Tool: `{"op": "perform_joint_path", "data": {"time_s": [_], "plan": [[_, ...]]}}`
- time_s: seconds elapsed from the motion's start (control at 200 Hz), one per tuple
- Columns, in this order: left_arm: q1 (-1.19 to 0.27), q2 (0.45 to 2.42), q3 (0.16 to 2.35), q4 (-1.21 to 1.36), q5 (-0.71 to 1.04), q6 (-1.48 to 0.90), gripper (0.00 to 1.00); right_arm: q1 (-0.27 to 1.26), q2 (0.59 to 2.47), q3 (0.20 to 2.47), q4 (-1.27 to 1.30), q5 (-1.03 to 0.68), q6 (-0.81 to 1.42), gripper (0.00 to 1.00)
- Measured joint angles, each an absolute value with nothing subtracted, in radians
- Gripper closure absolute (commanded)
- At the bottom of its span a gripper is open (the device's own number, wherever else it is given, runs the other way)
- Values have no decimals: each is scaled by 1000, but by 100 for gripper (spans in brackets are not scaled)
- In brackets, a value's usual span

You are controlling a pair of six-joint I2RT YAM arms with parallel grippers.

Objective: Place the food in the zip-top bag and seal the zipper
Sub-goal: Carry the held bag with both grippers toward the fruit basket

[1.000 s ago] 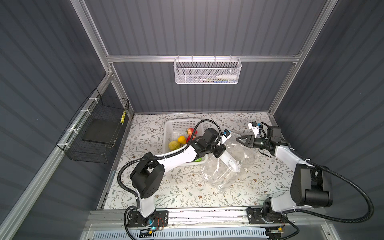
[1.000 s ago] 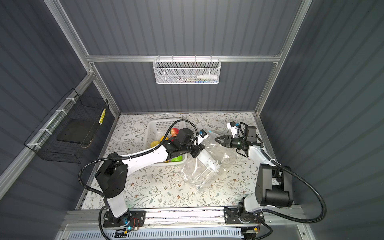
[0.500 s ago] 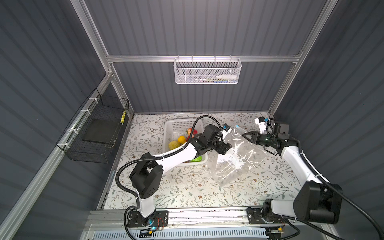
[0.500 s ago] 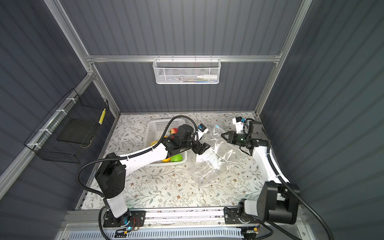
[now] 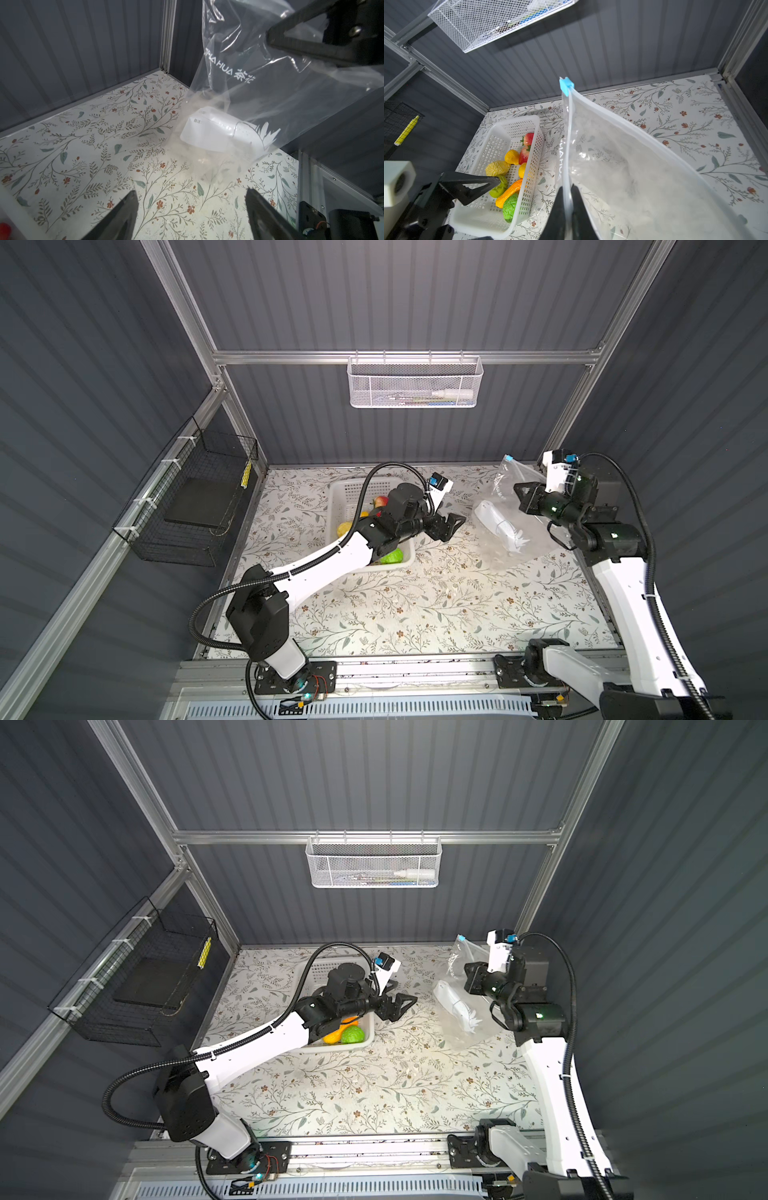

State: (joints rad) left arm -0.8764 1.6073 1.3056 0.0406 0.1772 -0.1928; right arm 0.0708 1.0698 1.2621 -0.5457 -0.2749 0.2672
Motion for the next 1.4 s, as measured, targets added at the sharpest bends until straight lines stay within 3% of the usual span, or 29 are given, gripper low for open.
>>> {"op": "perform_joint_path", "data": {"time_s": [0.25,0.485,0.65,0.775,1.086,1.401], "plan": [[-876,1597,1184,81,159,-282,11,287,1216,1153,-443,-156,338,89],[-869,1520,1110,52,-62,-393,7,419,1311,1087,-327,-147,432,87],[-773,1425,987,57,-139,-559,5,514,1326,1064,-234,-125,487,86],[-713,1391,921,65,-139,-669,5,584,1344,1040,-170,-80,513,85],[-721,1414,944,134,-51,-879,9,696,1336,868,41,28,504,83],[-722,1527,989,247,89,-985,24,720,1326,838,142,75,453,84]]}}
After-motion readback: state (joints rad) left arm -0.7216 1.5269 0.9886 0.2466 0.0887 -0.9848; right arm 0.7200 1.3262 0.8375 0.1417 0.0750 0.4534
